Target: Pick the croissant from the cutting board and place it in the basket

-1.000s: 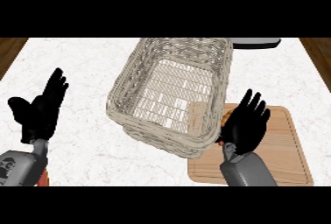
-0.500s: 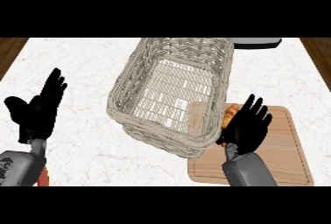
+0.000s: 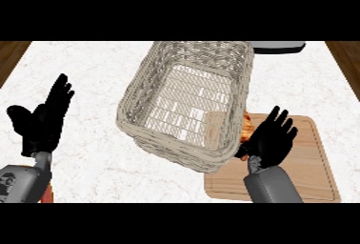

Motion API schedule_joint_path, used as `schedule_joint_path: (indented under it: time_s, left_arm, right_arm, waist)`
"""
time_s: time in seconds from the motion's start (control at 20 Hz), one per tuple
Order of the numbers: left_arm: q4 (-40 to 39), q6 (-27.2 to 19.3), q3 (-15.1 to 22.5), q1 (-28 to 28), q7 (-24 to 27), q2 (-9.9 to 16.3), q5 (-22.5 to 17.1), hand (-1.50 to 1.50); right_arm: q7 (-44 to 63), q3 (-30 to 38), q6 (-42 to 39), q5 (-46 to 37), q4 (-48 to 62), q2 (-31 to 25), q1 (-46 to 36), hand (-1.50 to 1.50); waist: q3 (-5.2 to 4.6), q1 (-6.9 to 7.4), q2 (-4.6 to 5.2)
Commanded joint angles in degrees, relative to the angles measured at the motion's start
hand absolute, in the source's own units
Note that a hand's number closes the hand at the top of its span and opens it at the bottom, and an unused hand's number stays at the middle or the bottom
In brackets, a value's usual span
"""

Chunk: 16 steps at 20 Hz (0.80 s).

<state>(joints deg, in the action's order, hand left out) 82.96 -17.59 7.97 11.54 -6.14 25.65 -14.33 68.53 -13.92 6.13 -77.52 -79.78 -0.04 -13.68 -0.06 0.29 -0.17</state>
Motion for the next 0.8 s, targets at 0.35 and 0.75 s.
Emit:
schedule_joint_path:
  time_s: [0.35, 0.75]
  left_arm:
    - [-0.8, 2.8, -2.7, -1.5, 1.5, -0.7, 0.2, 0.0]
    - [-1.0, 3.9, -3.8, -0.8, 1.8, -1.1, 0.8, 0.0]
  right_arm:
    - [6.1, 3.6, 6.4, 0.8, 9.0, 0.0, -1.2, -1.5]
    - [1.6, 2.2, 1.2, 9.5, 11.5, 0.0, -0.9, 1.5]
  waist:
    - [0.06, 0.13, 0.28]
    - [0.06, 0.31, 0.34]
